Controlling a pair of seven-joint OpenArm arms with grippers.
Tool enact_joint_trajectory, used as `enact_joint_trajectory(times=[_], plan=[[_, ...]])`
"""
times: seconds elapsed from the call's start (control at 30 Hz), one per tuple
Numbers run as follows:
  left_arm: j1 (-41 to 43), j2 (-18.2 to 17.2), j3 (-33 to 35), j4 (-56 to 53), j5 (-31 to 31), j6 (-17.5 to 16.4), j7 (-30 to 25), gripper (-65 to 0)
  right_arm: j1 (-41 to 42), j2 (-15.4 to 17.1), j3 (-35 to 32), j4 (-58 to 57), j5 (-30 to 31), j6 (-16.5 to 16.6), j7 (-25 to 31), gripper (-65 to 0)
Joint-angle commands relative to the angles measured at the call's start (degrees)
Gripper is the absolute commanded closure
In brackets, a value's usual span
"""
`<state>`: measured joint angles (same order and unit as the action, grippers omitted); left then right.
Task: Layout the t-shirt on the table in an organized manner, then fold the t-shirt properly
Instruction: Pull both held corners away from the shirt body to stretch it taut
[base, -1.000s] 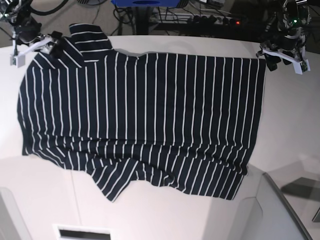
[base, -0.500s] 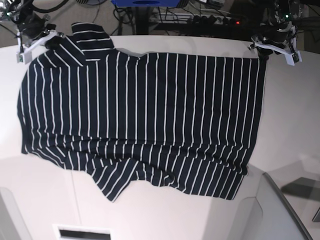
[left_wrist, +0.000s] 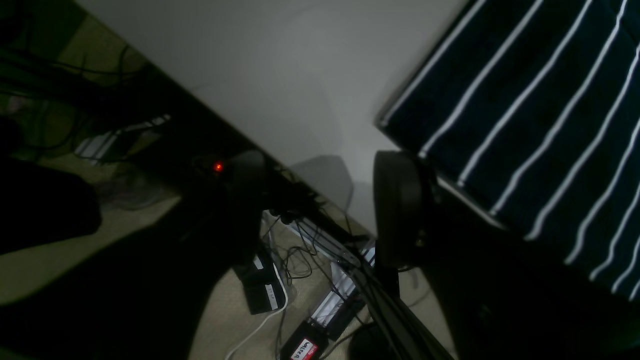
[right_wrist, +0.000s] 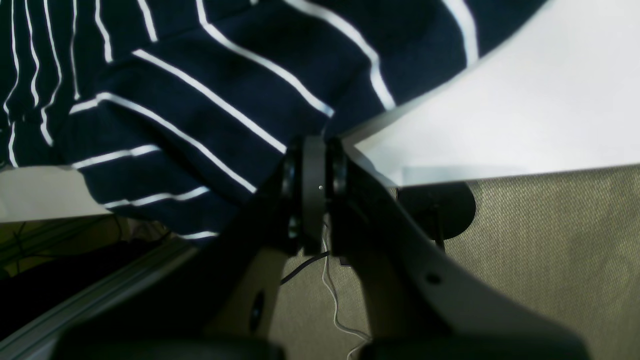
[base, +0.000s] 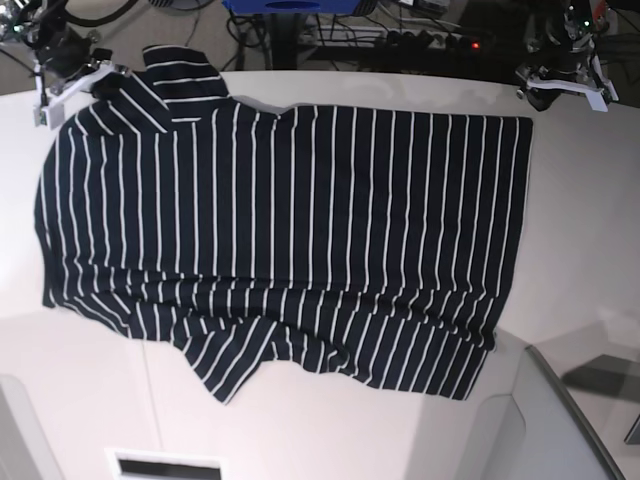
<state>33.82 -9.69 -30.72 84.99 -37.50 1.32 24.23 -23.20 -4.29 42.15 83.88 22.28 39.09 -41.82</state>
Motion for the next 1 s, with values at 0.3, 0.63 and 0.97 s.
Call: enact_joint_trajectory(times=[0.3,0.63,0.97], plan=[[-3.19,-0.64,-0.27,1.03,0.09,0.04,-0.98,-33.4,-0.05,0.47,0.18,0.65,0.62,0.60,0.55,-0.8],[-7.58,-0.64,3.34,-7.06,0.09,0.04,-0.98,-33.4,-0.32,1.09,0.18,0.65,0.62,0.60,0.55,-0.8],[-9.34,-0.64,7.64,-8.73,0.09,0.04,-1.24,-16.3,-0.05,1.61,0.18,0.65,0.62,0.60,0.55,-0.8]])
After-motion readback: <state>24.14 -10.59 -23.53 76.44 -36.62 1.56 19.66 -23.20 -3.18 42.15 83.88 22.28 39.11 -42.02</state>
